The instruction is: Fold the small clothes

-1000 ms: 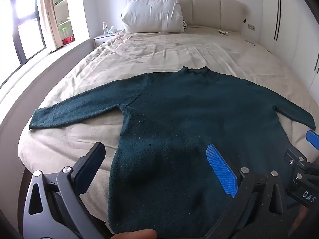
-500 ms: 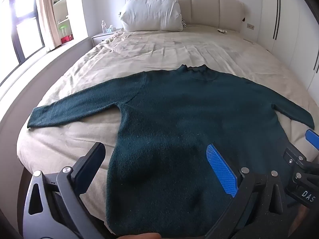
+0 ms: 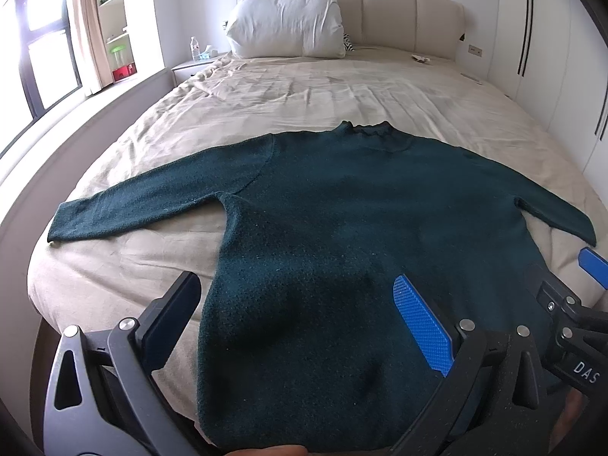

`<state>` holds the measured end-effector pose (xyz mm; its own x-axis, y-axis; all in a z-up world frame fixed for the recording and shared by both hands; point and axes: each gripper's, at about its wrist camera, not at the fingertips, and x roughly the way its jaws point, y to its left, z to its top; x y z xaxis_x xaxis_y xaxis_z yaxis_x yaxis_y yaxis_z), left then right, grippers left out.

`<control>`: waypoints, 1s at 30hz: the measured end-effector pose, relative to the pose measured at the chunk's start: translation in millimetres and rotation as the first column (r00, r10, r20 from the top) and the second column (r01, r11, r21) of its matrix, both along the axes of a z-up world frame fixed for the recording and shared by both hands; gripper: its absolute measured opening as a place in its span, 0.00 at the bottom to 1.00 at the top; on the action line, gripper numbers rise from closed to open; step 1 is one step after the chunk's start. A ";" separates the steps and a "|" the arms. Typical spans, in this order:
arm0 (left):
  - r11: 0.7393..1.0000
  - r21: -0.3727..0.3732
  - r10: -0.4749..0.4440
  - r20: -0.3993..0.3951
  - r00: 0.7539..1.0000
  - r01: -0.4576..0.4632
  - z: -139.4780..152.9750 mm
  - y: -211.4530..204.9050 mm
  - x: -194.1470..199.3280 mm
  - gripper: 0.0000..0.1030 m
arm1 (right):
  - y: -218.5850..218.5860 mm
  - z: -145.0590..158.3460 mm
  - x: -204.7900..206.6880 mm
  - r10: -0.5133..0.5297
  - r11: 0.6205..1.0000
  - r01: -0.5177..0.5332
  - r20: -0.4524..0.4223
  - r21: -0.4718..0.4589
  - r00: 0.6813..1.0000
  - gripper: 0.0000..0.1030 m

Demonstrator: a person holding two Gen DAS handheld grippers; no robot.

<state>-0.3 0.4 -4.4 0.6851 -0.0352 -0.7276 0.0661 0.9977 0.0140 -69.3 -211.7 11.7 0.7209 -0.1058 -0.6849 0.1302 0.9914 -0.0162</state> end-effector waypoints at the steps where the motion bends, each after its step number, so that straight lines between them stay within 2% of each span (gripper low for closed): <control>1: 1.000 0.000 -0.001 0.000 1.000 0.001 0.1 -0.9 -0.4 1.00 | 0.0 -0.1 -0.1 0.000 1.000 0.000 0.000 0.000 1.000 1.00; 30: 1.000 -0.013 -0.028 -0.004 1.000 0.028 -3.9 -4.4 -2.0 1.00 | -1.8 -2.8 -0.4 0.000 1.000 0.000 -0.006 0.004 1.000 1.00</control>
<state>-2.3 -4.0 -8.3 0.6803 -0.0637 -0.7301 0.0938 0.9956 0.0005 -69.7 -213.5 8.9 0.7171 -0.1026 -0.6894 0.1298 0.9915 -0.0126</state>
